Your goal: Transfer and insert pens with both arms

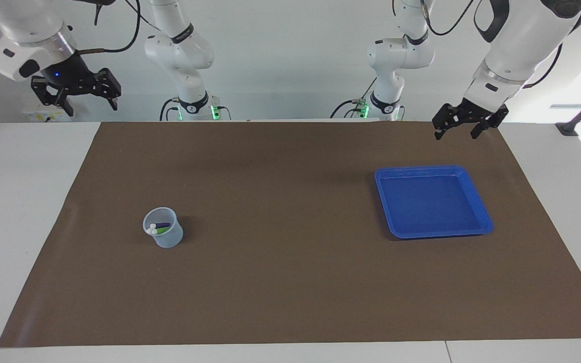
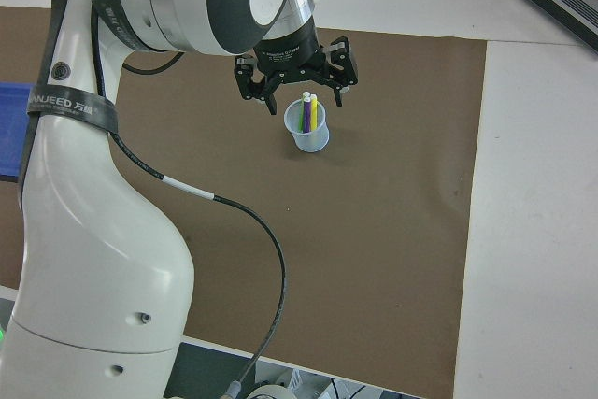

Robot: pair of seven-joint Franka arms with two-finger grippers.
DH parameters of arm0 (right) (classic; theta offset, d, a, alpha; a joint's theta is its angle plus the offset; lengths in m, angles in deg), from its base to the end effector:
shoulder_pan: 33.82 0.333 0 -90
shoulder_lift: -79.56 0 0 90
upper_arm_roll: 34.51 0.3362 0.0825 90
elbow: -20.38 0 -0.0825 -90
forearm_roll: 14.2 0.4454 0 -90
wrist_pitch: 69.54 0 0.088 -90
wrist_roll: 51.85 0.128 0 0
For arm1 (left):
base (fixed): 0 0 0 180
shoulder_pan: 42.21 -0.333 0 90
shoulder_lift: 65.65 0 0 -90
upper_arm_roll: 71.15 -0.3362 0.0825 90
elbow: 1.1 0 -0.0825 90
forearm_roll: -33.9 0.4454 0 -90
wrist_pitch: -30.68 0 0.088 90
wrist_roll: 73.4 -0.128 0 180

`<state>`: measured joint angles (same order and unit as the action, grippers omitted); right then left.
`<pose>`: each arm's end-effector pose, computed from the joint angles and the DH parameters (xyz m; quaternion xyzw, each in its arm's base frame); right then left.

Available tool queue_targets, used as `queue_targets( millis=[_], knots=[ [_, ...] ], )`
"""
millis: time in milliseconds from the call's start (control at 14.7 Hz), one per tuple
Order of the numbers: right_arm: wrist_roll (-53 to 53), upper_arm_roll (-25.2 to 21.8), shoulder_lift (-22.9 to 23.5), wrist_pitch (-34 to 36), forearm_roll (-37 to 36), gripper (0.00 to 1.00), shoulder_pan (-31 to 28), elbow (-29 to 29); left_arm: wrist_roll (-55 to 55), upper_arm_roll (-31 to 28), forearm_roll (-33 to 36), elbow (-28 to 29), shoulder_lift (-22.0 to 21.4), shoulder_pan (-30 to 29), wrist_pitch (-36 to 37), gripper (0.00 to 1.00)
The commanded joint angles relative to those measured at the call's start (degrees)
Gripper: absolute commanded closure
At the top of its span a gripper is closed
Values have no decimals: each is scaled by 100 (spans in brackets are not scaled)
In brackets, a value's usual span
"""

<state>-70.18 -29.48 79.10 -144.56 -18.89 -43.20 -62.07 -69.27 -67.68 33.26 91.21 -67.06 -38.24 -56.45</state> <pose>0.5786 -0.0558 0.6764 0.9909 0.1133 -0.0675 0.0277 0.5950 -0.0796 0.6131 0.9990 -0.0289 -0.0332 0.0015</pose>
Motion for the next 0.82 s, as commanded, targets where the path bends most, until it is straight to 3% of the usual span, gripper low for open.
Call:
queue_targets(
  millis=[0,341,750],
  knots=[
    [206,-474,-218,-293,-59,0,549,-298,-44,-57,100,102,-96,60,-24,0],
    [294,-810,-262,-364,-24,0,823,-334,-9,-57,91,102,-105,43,-41,0],
    [338,-898,-245,-470,-32,0,841,-421,26,-48,73,94,-105,52,-41,0]
  ],
)
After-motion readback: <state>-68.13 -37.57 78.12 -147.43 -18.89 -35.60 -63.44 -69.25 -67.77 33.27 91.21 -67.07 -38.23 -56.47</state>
